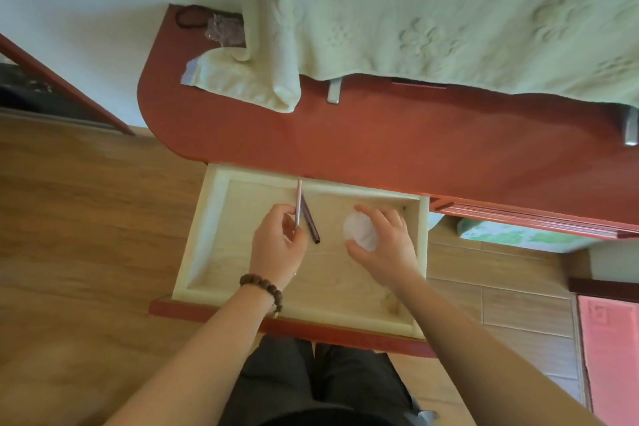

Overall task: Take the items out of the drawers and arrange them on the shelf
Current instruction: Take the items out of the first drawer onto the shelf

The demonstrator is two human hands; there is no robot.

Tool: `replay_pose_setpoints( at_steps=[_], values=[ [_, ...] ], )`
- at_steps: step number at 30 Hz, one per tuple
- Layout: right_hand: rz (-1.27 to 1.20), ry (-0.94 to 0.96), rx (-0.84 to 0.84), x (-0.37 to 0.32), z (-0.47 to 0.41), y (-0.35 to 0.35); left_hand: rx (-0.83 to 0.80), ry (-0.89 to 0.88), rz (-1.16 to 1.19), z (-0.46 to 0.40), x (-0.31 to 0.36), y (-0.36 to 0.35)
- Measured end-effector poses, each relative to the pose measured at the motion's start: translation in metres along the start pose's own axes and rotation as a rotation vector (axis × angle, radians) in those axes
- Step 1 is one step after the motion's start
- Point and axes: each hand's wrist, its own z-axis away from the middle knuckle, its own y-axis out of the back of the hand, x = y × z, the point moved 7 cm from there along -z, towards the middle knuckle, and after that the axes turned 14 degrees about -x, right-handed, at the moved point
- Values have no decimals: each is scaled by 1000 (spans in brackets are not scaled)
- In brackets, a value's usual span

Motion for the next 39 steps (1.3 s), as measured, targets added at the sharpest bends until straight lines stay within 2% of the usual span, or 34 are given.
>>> replay_pose_setpoints(
  at_steps=[4,9,19,26,31,35,37,39],
  values=[
    [-68,59,230,-23,1,53,7,-141,44,-30,62,2],
    [-52,45,362,-29,-40,114,5,-191,-63,-105,112,-7],
    [104,25,248,-16,-127,129,19,33,-338,-181,110,-32],
    [192,-6,237,-20,-132,127,77,115,-338,-185,106,-32],
    [190,-44,214,-21,-130,125,49,114,-306,-183,107,-29],
    [192,-44,148,-26,-124,125,176,29,-366,-162,109,-6],
    [145,37,241,-39,-106,124,253,-58,-426,-148,104,9],
    [109,195,422,-58,-77,118,247,-92,-512,-140,89,17]
  ],
)
